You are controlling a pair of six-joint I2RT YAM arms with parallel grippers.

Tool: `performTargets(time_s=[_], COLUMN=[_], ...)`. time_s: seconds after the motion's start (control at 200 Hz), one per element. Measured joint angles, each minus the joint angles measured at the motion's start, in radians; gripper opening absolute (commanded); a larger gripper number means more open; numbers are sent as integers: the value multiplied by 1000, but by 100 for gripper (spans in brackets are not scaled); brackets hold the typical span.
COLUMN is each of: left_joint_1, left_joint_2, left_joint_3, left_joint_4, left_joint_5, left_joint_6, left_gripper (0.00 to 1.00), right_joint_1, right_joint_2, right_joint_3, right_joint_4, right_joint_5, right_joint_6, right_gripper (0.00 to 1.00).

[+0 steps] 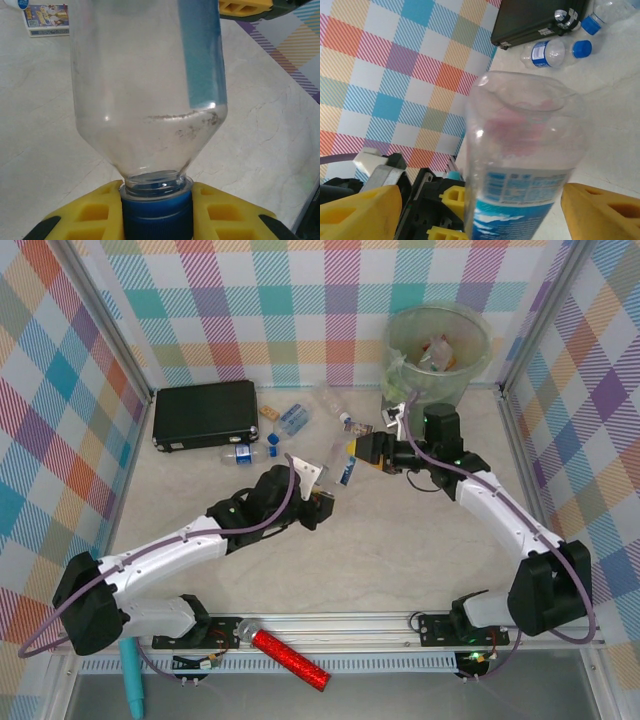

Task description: Put the plastic bottles in the bin

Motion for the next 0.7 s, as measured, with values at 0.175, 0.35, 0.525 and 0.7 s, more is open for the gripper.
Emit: performTargets(time_s=[0.175, 0.35, 0.525, 0.7], left_joint_1=[-26, -27, -28, -28], left_joint_2=[-42, -54, -54, -50], left_joint_3=[-1, -1, -1, 0], left_joint_4=[2, -1, -4, -3], left_joint_5=[29, 41, 60, 61], left_joint_6=[0, 0, 0, 3], left_gripper=[16, 16, 16, 30], right_joint_1=[5, 6, 7, 7], right_joint_2=[17, 26, 26, 27], right_joint_3=[13, 29, 34, 50], right_joint_4=[-28, -36, -38, -63], right_joint_5=[15, 6, -30, -39], right_joint_6=[-11, -10, -11, -31], right_gripper=[85, 76, 59, 55])
